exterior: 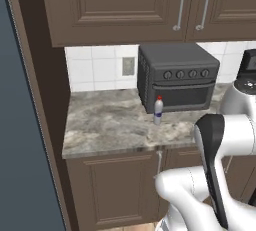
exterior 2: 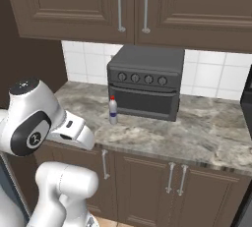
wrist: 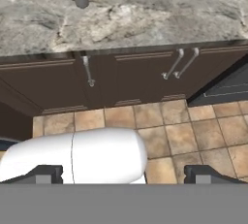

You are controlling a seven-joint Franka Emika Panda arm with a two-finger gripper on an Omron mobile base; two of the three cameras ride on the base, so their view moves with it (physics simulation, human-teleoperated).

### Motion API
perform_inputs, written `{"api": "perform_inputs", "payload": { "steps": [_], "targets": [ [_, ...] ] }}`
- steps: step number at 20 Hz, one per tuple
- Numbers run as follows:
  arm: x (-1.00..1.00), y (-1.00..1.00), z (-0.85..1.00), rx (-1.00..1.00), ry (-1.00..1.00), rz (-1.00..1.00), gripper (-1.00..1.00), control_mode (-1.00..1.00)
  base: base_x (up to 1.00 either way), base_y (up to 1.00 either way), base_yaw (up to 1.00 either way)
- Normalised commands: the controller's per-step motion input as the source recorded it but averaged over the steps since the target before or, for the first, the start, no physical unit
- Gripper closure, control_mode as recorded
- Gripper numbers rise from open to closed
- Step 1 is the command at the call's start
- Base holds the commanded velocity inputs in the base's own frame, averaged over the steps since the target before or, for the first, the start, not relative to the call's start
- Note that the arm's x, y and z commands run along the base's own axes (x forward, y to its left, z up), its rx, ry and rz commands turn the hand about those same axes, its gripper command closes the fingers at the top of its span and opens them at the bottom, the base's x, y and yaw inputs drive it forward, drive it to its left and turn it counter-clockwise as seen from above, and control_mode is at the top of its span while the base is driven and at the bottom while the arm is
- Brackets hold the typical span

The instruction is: Take the bottled waters from the counter and place them in the freezer to freeze. Close the freezer door after placing the bottles.

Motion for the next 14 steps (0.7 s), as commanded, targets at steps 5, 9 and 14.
{"api": "perform_inputs", "payload": {
  "steps": [5, 9, 14],
  "targets": [
    [0.00, 0.00, 0.00, 0.00, 0.00, 0.00, -1.00, 1.00, 0.25, 0.00, 0.00],
    [0.00, 0.00, 0.00, 0.00, 0.00, 0.00, -1.00, 1.00, 0.01, 0.00, 0.00],
    [0.00, 0.00, 0.00, 0.00, 0.00, 0.00, -1.00, 1.00, 0.00, 0.00, 0.00]
  ]
}}
